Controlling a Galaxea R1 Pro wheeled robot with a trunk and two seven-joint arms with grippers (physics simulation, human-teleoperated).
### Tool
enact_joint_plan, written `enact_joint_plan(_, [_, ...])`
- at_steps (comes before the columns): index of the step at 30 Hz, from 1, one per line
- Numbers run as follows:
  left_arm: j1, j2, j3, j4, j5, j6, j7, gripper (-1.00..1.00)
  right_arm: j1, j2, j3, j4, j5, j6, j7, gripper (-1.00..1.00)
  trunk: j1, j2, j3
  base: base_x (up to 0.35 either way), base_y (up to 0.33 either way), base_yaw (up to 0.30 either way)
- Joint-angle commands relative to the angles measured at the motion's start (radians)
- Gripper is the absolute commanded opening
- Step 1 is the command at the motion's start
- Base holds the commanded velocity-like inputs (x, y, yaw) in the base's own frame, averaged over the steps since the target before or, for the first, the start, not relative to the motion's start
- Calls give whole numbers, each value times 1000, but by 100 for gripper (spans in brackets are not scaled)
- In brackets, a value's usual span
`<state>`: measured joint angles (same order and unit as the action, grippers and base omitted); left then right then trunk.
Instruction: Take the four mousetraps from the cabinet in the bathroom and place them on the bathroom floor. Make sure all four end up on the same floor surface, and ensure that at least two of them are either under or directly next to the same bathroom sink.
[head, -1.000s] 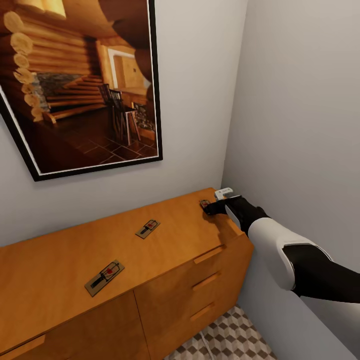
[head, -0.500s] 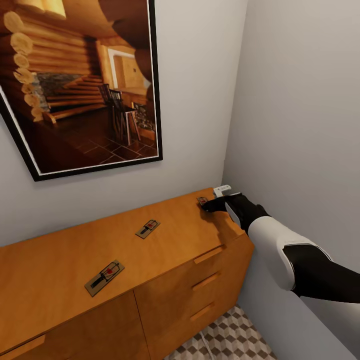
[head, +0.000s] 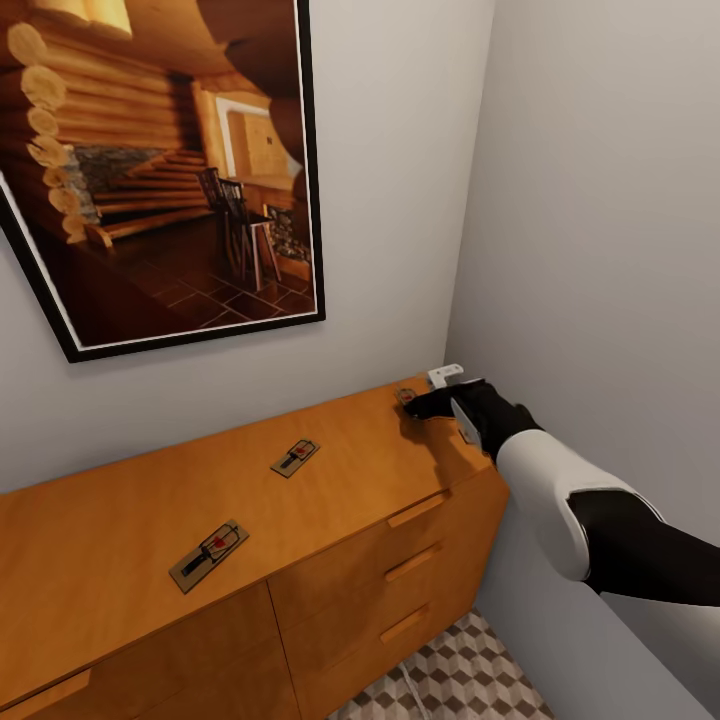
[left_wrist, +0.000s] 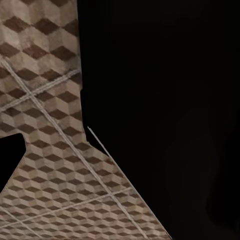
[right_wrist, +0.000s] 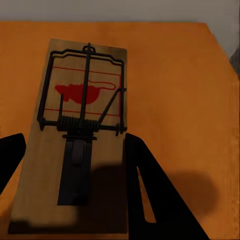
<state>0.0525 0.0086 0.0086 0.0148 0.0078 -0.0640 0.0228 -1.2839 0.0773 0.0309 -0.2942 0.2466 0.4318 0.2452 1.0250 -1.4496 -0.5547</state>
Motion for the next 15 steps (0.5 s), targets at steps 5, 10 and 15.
enact_joint_plan(5, [0,-1,1,-22,1,-6,1,100,0,-3,6,-176,9,174,5,-100,0,0,-1,0,0,0])
enact_joint_plan(10, [0,-2,1,-49,1,-6,0,100,0,-5,8,-313,8,288,5,-100,0,0,-1,0,0,0])
enact_joint_plan(15, [0,-2,1,-58,1,-7,-1,100,0,-9,6,-375,8,378,5,-100,0,0,-1,-4,0,0])
